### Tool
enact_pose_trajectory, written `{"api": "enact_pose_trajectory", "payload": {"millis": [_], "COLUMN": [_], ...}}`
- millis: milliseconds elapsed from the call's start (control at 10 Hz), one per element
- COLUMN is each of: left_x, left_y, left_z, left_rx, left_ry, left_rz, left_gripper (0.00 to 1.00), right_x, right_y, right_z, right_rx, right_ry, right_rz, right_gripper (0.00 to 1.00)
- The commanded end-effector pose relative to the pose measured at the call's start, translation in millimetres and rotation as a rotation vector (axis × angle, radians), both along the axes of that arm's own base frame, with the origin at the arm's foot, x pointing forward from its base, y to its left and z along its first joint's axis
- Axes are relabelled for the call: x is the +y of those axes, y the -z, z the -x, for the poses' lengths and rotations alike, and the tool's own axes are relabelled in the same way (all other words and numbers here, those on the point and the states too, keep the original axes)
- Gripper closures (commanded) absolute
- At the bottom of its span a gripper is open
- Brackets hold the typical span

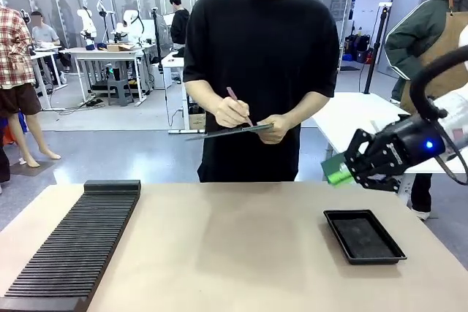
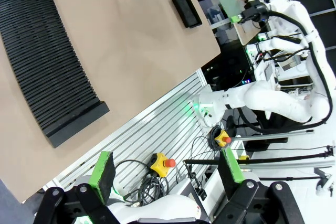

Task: Inspect the PCB.
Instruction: Place the Blank PCB in the ESD tray.

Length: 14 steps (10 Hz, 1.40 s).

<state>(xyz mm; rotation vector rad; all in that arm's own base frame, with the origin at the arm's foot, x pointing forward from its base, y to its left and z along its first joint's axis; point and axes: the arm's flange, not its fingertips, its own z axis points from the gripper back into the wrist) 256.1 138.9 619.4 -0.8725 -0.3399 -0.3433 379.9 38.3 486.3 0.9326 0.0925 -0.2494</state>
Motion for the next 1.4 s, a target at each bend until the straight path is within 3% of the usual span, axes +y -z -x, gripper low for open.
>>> {"api": "enact_pose_trajectory", "payload": {"millis": [0,400,700,1000,1300], "left_x": [-1,-1,-1,-1,-1], "left_y": [-4,-4,-4,-4,-4], "left_z": [0,0,0,0,0], "left_rx": [0.009,0.009,0.009,0.009,0.009], "left_ry": [-0.011,-0.011,-0.011,-0.011,-0.011], "left_rz": [-0.018,-0.018,-0.018,-0.018,-0.018], "left_gripper": [0.00,0.00,0.00,0.00,0.00], "right_x": [-12,-34,-33,-35,-34], "right_y": [23,73,104,132,141], "right_z": [-22,-56,-81,-93,-94], "right_rx": [-0.032,-0.068,-0.040,-0.003,0.013], "right_ry": [0.004,0.022,0.010,0.014,0.014], "right_rz": [0.093,0.309,0.404,0.472,0.504], "right_gripper": [0.97,0.97,0.97,0.97,0.97]}}
